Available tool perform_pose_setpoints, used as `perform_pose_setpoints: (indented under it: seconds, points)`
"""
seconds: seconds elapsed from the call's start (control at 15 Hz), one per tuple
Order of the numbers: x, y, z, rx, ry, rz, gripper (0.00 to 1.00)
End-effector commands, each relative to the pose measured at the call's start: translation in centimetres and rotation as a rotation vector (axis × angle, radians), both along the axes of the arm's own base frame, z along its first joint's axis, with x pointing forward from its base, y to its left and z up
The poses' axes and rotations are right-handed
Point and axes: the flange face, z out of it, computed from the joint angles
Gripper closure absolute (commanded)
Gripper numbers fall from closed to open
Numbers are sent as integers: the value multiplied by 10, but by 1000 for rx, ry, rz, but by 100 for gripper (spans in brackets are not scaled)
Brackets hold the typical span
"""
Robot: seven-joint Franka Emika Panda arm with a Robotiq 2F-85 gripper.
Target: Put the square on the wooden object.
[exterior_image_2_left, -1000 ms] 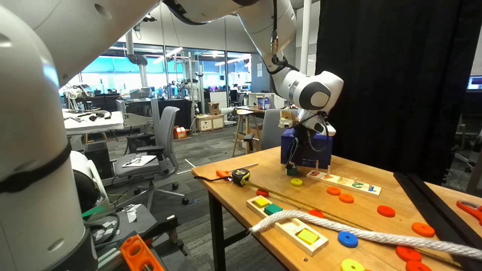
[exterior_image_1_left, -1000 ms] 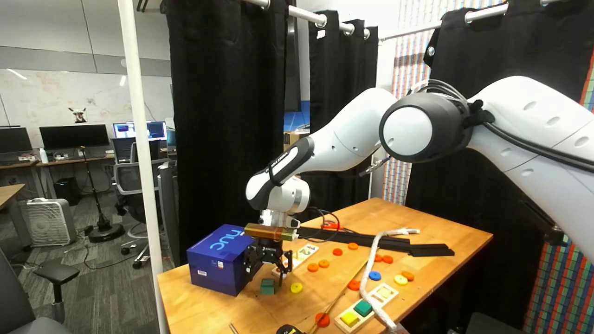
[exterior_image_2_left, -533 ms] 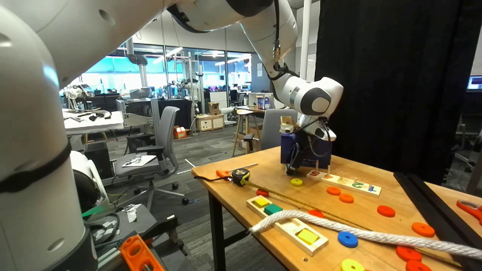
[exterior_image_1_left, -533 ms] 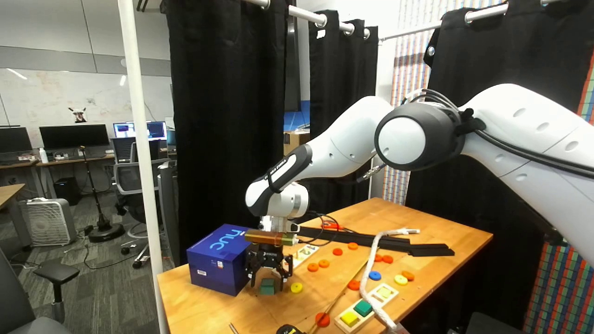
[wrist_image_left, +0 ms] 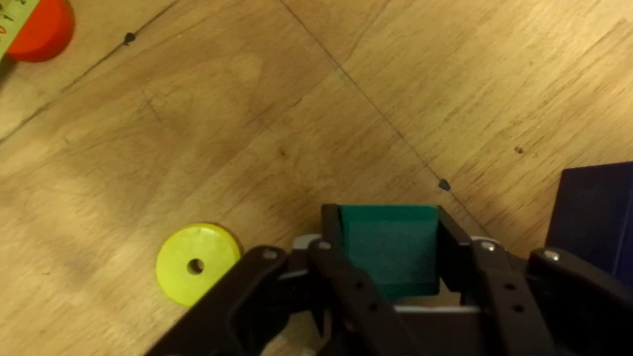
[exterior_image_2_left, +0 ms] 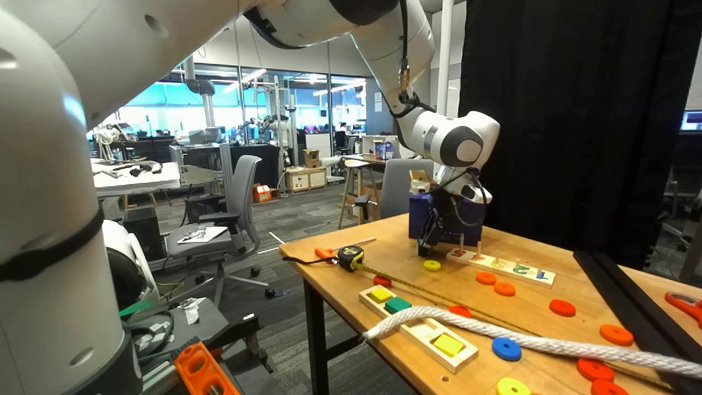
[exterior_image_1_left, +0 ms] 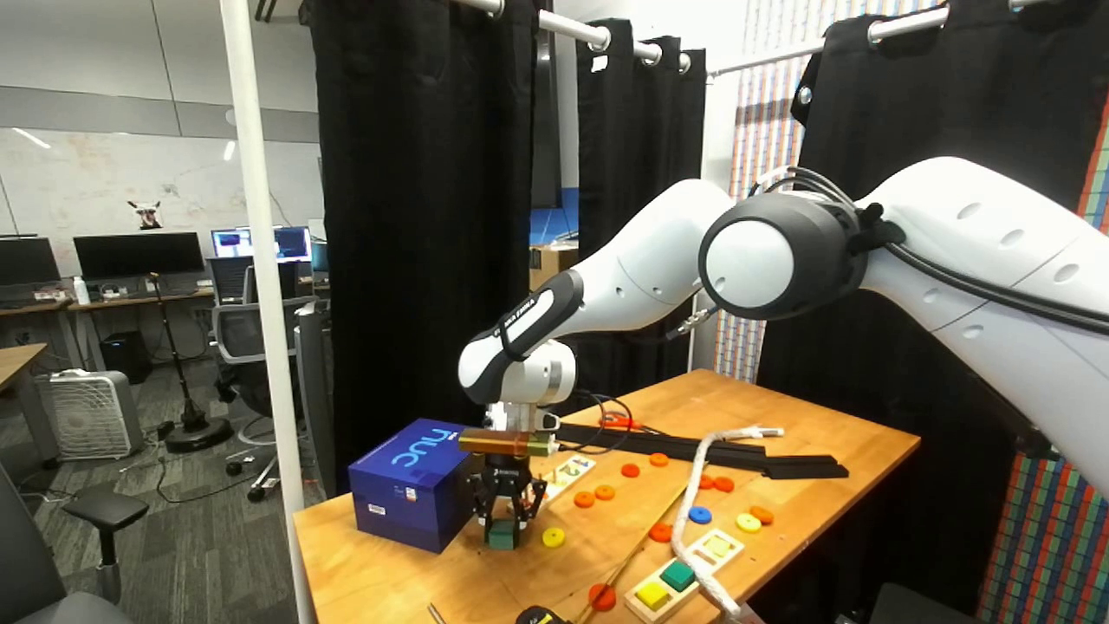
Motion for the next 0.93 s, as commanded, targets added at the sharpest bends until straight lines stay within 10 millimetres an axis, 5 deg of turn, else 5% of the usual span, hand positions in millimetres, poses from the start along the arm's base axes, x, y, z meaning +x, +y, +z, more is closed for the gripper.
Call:
perform_pose_setpoints:
  seconds: [0.0,0.47,0.87]
  points:
    - [6,0,10,-31,-6,-2,79]
    - [-10,-10,36,11,-169,-119,79]
    - [-70,-29,53,37,-231,-245,79]
